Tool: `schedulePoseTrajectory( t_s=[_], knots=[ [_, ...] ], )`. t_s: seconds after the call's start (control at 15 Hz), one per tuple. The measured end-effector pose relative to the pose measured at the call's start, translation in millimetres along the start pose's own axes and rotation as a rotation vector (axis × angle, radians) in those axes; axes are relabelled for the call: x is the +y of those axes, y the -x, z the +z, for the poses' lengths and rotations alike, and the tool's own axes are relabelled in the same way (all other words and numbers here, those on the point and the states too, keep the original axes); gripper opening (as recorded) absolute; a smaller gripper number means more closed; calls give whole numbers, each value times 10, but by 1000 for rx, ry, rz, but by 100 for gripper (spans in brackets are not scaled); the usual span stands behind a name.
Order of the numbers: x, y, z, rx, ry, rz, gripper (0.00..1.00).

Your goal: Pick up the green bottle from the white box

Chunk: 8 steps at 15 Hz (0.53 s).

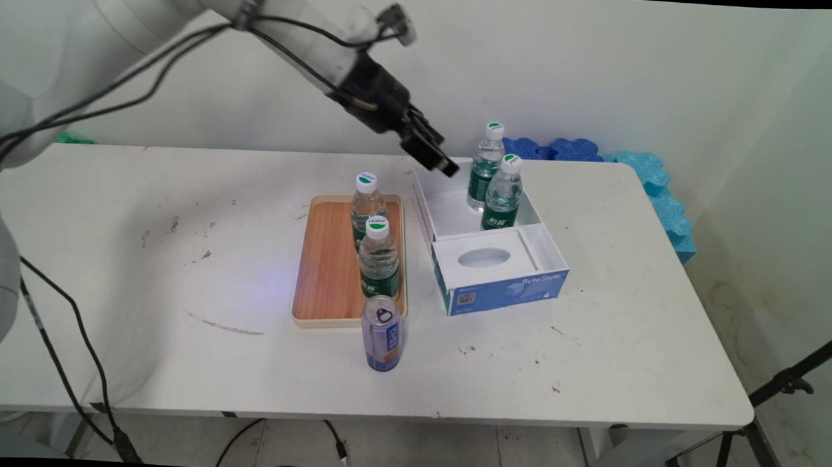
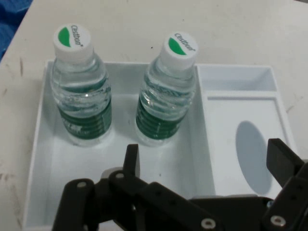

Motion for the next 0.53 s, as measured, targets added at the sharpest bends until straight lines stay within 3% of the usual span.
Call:
schedulePoseTrajectory(
  t_s=[0.53],
  knots=[
    [-28,-32,814,-14,-40,58,100]
  ],
)
